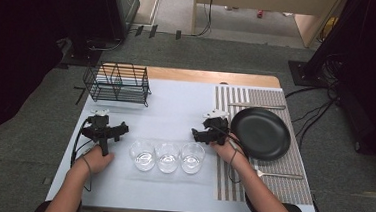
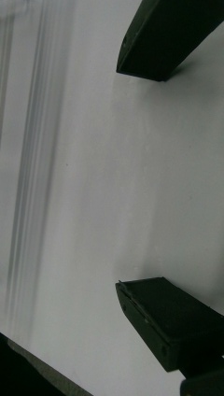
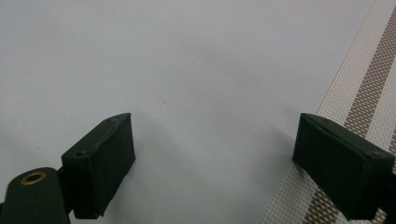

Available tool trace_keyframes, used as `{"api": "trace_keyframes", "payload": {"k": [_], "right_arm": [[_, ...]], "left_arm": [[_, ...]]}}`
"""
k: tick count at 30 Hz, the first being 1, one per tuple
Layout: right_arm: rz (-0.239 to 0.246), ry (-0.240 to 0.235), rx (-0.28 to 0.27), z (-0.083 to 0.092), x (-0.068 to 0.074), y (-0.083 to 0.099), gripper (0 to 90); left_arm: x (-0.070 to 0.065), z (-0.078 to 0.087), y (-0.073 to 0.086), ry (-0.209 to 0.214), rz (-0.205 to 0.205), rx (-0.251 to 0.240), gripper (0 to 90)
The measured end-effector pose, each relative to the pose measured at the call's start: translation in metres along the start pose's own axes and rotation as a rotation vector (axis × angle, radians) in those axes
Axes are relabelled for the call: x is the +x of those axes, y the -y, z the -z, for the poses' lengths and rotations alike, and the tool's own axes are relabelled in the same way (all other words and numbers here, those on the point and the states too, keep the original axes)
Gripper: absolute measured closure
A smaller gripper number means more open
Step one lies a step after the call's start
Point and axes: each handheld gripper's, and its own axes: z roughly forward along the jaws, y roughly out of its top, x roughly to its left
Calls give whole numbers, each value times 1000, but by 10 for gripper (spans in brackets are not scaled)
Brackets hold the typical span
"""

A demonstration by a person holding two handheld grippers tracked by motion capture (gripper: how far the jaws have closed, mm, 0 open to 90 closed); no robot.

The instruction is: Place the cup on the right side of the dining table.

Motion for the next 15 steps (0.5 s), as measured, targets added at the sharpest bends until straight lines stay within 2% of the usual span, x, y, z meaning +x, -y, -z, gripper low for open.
{"api": "trace_keyframes", "payload": {"k": [11,13,15], "right_arm": [[4,12,0,0,1,0,108],[5,-8,-3,0,0,0,145],[2,-11,-3,0,0,0,145]], "left_arm": [[0,0,0,0,2,-1,0],[0,0,0,0,2,-2,0],[0,0,0,0,2,-2,0]]}}
